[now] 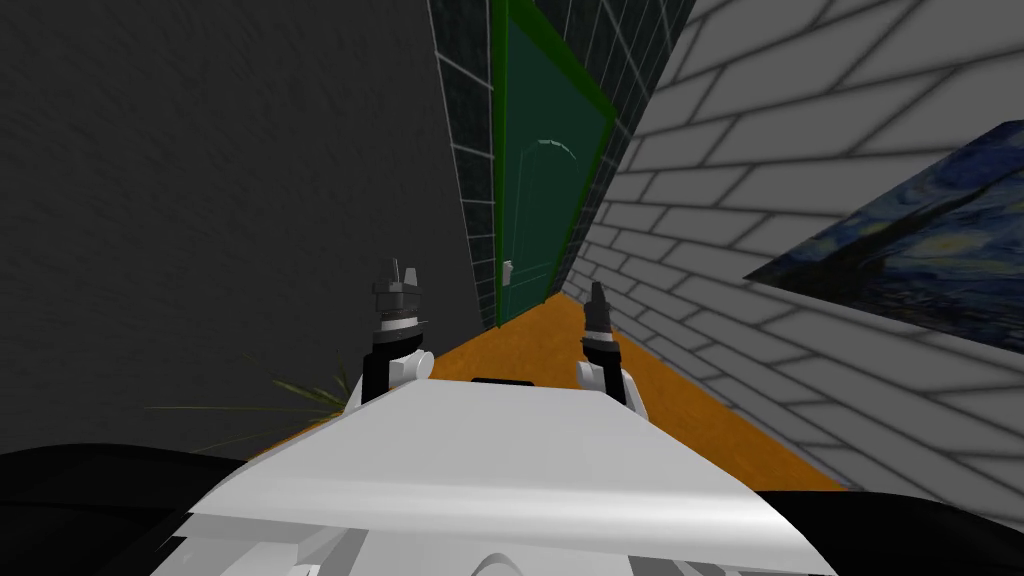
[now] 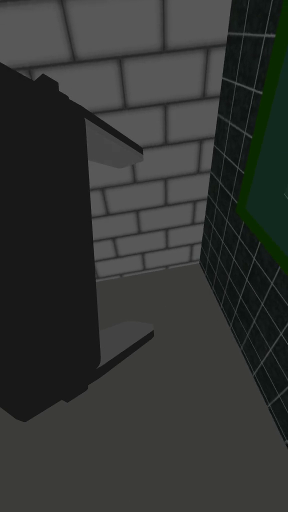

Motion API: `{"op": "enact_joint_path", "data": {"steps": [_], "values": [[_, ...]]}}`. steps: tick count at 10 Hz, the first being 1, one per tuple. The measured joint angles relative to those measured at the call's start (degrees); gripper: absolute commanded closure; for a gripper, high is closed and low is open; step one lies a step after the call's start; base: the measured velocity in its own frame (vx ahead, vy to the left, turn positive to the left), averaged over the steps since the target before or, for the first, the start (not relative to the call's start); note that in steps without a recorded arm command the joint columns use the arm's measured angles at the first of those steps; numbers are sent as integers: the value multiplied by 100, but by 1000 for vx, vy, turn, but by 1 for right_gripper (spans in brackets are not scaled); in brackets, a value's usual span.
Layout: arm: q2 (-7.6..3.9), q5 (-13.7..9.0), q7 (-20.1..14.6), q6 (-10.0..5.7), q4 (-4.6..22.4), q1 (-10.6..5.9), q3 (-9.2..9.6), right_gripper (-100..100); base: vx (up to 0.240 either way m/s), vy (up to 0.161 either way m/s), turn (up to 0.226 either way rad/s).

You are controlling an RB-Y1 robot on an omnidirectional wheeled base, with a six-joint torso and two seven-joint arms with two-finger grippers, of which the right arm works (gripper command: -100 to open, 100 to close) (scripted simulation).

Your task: Pull the door open

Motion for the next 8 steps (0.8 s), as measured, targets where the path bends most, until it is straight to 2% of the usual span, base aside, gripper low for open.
{"op": "enact_joint_path", "data": {"steps": [3, 6, 8], "values": [[-18, 412, 210, -47, 379, -148, -2, -100, 103, -19, 101], [-33, 842, 422, -83, 667, -187, 13, -100, 94, -17, 113], [-17, 1153, 586, -101, 921, -295, 30, -100, 93, -30, 108]]}}
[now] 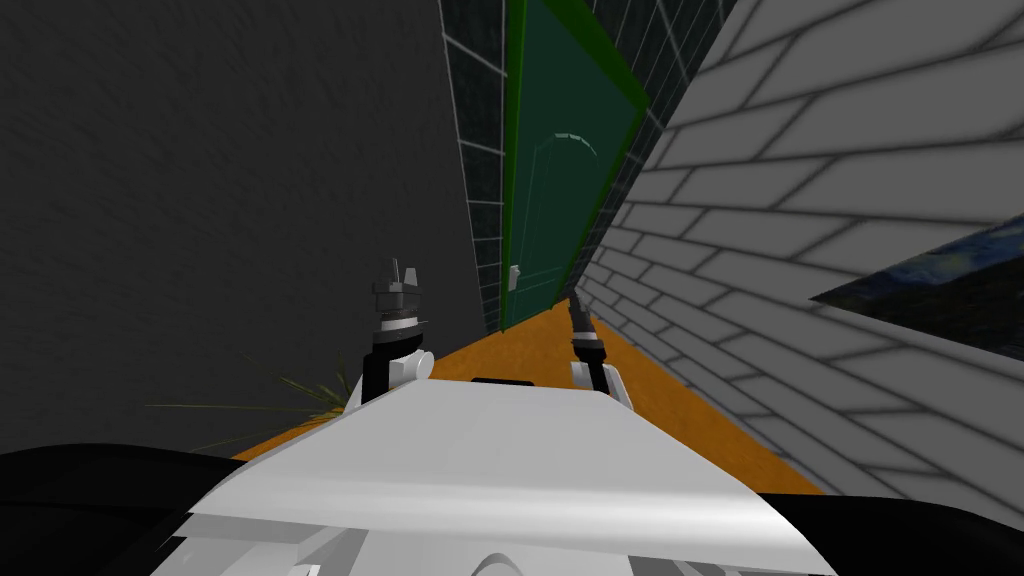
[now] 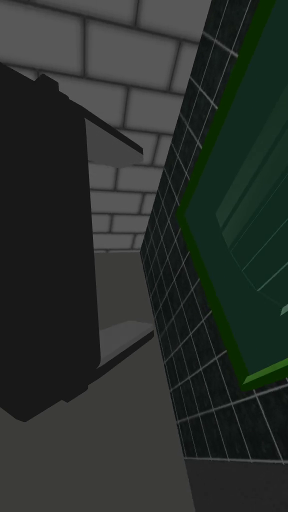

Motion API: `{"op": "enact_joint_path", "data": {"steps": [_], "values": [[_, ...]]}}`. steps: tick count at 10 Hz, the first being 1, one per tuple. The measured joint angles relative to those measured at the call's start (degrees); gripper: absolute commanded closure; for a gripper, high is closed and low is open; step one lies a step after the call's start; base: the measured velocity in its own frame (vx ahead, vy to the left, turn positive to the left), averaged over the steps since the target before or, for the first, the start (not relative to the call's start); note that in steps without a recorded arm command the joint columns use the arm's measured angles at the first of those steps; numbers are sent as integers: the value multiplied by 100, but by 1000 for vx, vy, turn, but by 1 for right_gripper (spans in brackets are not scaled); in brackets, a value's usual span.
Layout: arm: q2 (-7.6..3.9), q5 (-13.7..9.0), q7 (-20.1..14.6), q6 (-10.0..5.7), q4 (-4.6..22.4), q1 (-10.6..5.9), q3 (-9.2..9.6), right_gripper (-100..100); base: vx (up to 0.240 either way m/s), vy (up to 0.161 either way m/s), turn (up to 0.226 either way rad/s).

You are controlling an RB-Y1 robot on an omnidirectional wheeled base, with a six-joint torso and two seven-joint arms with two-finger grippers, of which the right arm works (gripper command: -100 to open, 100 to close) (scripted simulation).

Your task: Pull the door open

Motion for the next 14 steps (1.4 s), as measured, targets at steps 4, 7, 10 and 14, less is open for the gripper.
{"op": "enact_joint_path", "data": {"steps": [4, 7, 10, 14], "values": [[-38, 597, 280, -9, 530, -244, -29, -100, 98, -27, 109], [-8, 1074, 521, -6, 876, -383, 2, -100, 90, -37, 114], [20, 1517, 751, -72, 1271, -505, -6, -100, 94, -32, 105], [63, 2096, 1031, -83, 1741, -701, 4, -100, 94, -42, 100]]}}
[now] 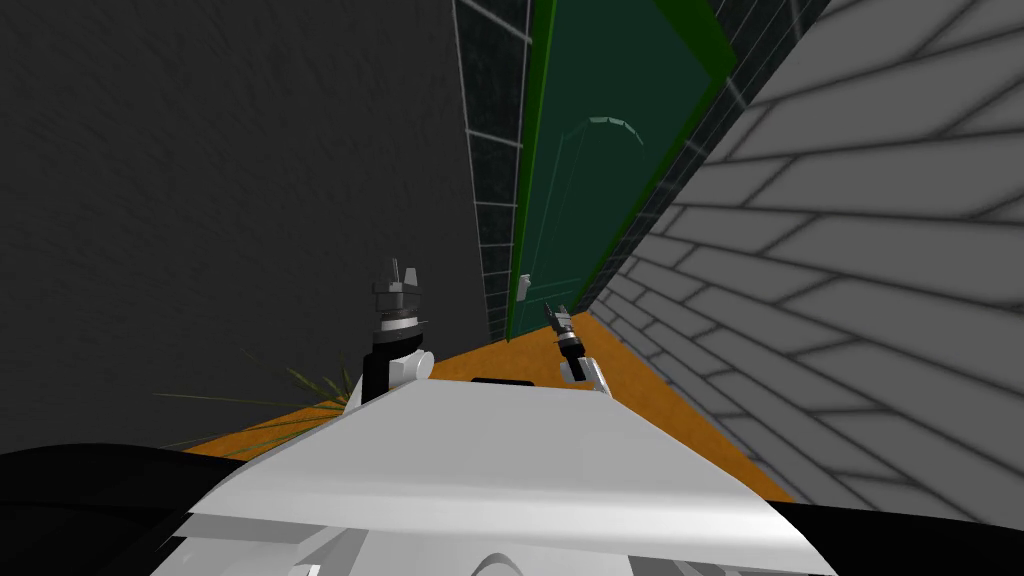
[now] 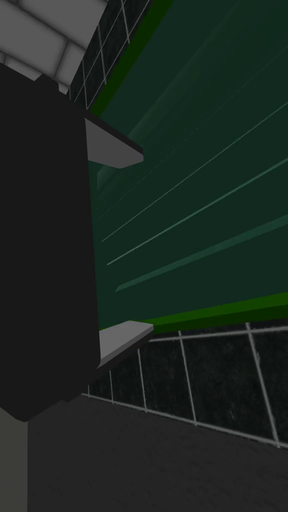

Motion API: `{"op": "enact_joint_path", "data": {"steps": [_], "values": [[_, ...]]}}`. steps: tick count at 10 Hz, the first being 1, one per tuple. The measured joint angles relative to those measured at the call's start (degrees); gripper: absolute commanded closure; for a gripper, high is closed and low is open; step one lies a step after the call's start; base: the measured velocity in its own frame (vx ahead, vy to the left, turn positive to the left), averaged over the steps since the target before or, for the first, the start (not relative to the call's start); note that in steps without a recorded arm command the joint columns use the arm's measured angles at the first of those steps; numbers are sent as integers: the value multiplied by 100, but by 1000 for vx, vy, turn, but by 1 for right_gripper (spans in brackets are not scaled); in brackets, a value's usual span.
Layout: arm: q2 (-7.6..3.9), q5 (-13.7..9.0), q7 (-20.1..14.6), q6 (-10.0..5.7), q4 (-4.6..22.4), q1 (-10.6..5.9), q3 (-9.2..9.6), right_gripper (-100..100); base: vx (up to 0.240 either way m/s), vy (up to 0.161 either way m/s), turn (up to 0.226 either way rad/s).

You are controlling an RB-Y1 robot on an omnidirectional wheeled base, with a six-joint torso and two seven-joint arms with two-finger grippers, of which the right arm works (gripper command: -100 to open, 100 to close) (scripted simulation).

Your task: Pull the door open

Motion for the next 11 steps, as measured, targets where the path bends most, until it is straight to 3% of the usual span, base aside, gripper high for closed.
{"op": "enact_joint_path", "data": {"steps": [1, 11], "values": [[33, 124, 89, -53, 187, -70, -30, -100, 88, -55, 90], [212, 1334, 697, -130, 1154, -422, -15, -100, 99, -55, 84]]}}
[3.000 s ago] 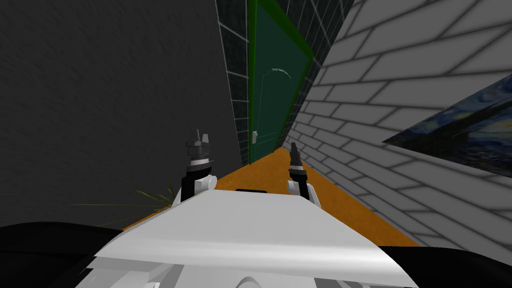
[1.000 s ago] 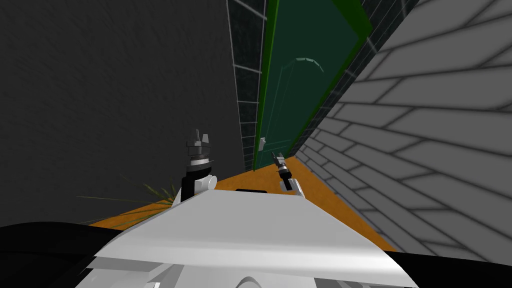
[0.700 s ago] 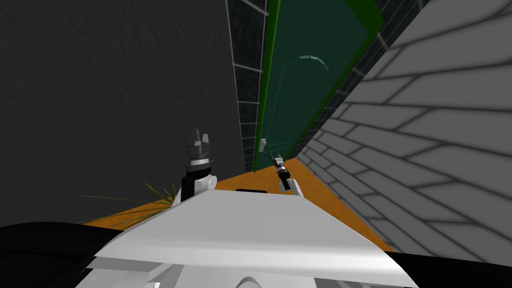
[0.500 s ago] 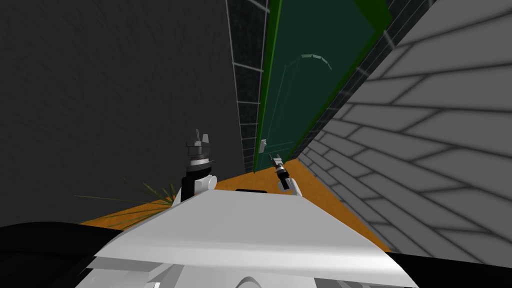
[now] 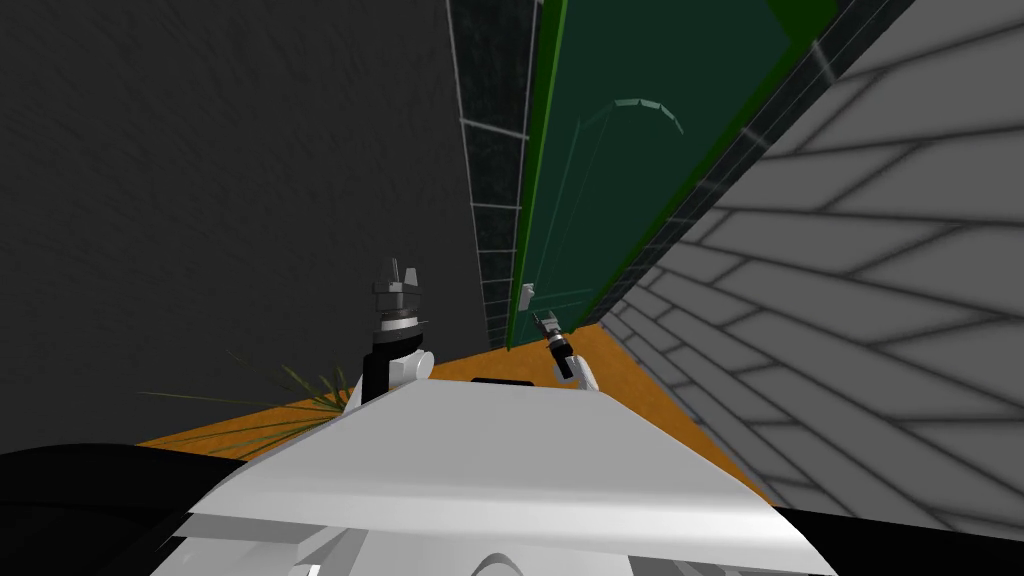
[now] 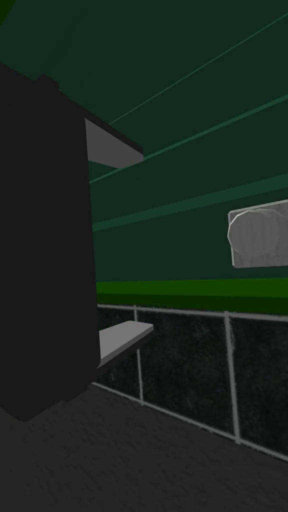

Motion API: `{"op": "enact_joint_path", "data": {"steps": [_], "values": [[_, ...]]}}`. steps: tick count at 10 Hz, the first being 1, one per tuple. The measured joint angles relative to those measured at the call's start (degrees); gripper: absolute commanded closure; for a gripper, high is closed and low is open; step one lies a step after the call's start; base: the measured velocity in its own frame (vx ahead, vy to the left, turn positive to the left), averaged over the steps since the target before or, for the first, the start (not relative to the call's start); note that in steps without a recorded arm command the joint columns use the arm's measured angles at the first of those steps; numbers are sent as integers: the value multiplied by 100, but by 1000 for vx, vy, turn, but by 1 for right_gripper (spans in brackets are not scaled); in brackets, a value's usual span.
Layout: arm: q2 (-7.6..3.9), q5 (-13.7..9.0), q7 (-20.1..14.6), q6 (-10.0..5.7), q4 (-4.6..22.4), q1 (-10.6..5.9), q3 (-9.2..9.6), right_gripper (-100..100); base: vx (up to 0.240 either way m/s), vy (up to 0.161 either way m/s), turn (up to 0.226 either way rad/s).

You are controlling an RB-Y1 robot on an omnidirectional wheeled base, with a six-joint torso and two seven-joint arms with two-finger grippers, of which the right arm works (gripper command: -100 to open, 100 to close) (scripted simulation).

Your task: Pull the door open

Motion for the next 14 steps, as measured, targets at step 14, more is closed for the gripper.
{"op": "enact_joint_path", "data": {"steps": [14], "values": [[-396, -288, 224, -28, 721, -368, -1260, -100, 34, 35, 186]]}}
